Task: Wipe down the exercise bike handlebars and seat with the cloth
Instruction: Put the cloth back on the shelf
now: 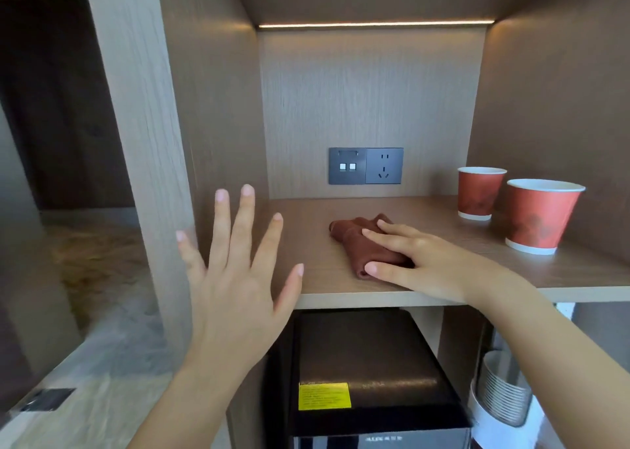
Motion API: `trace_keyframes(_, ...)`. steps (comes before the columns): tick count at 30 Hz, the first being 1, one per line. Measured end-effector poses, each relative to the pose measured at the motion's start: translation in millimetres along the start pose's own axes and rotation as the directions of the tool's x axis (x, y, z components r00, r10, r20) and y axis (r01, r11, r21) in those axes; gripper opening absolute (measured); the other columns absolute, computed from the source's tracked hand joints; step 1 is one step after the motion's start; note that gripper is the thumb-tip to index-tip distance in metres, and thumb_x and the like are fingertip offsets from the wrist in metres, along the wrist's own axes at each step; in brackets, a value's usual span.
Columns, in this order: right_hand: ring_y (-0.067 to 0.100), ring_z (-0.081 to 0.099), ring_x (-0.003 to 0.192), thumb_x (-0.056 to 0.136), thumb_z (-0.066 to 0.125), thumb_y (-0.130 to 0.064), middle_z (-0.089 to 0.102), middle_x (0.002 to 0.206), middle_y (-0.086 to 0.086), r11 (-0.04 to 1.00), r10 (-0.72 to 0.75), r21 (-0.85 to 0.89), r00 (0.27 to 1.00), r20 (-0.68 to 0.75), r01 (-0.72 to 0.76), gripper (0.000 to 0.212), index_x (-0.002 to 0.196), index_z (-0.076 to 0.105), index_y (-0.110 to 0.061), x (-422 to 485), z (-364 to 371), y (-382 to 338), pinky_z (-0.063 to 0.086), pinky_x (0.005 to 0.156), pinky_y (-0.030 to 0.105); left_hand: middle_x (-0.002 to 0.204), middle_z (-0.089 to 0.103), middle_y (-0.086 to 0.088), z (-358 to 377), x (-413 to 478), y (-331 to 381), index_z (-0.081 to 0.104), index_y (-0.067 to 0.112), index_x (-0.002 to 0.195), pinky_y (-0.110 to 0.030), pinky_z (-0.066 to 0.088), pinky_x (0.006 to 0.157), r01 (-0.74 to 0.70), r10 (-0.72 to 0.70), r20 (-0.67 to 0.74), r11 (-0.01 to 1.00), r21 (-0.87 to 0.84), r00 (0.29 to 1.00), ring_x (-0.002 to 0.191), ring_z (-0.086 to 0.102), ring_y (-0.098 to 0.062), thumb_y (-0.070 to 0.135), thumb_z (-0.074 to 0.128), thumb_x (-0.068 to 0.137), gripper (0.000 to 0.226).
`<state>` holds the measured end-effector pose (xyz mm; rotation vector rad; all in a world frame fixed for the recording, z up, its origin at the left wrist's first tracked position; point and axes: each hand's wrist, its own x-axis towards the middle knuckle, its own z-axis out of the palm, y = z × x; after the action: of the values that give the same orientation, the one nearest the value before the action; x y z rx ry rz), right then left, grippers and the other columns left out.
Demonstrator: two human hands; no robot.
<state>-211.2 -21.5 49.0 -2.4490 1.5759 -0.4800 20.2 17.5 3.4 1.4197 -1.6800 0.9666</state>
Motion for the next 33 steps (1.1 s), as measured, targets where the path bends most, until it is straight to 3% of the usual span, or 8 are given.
trace_keyframes(4, 0.015, 0.008, 0.143, 0.085, 0.039, -0.062, 0.004, 0.155, -0.014, 0.999, -0.036, -0.024, 0.999, 0.013, 0.036, 0.062, 0.141, 0.017, -0.046, 14, 11, -20, 0.013, 0.115, 0.040, 0.151, 0.017, -0.019, -4, -3, -15, 0.043, 0.010, 0.136, -0.063, 0.006, 0.103, 0.043, -0.044, 0.000, 0.998, 0.051, 0.999, 0.141, 0.008, -0.033, 0.050, 0.038, 0.084, 0.065)
trace_keyframes(10, 0.020, 0.002, 0.144, 0.087, 0.045, -0.055, 0.000, 0.156, -0.009, 0.995, -0.104, 0.010, 0.991, 0.084, 0.104, 0.064, 0.142, 0.014, -0.044, 35, 23, -48, 0.010, 0.116, 0.042, 0.154, 0.009, -0.014, -8, -10, -34, 0.028, 0.006, 0.143, -0.057, 0.005, 0.105, 0.065, -0.070, 0.054, 0.993, 0.094, 0.996, 0.142, 0.002, -0.024, 0.058, 0.037, 0.082, 0.081)
trace_keyframes(19, 0.021, 0.007, 0.143, 0.088, 0.046, -0.054, 0.002, 0.157, -0.003, 0.975, -0.221, 0.027, 0.971, 0.094, 0.219, 0.070, 0.145, 0.011, -0.035, 62, 42, -86, 0.017, 0.115, 0.044, 0.155, 0.000, -0.006, -9, -16, -53, 0.014, 0.008, 0.146, -0.052, 0.007, 0.108, 0.032, -0.038, 0.067, 0.996, 0.082, 0.997, 0.143, -0.001, -0.016, 0.066, 0.033, 0.080, 0.090)
trace_keyframes(28, 0.044, 0.015, 0.137, 0.091, 0.037, -0.054, 0.002, 0.156, 0.009, 0.960, -0.221, -0.161, 0.974, 0.060, 0.228, 0.065, 0.146, 0.012, -0.028, 67, 55, -112, 0.026, 0.110, 0.049, 0.154, -0.007, -0.003, -6, -15, -57, 0.009, 0.008, 0.146, -0.053, 0.011, 0.107, 0.007, -0.014, 0.062, 0.994, 0.108, 0.998, 0.143, -0.004, -0.016, 0.071, 0.029, 0.079, 0.094)
trace_keyframes(33, 0.037, 0.011, 0.141, 0.089, 0.039, -0.057, 0.001, 0.157, 0.004, 0.974, -0.215, -0.068, 0.976, 0.037, 0.217, 0.065, 0.145, 0.014, -0.034, 63, 56, -107, 0.020, 0.112, 0.052, 0.155, -0.002, -0.006, -5, -16, -57, 0.014, 0.007, 0.146, -0.052, 0.008, 0.108, 0.010, -0.014, 0.047, 0.996, 0.085, 0.999, 0.143, -0.004, -0.017, 0.069, 0.032, 0.078, 0.093)
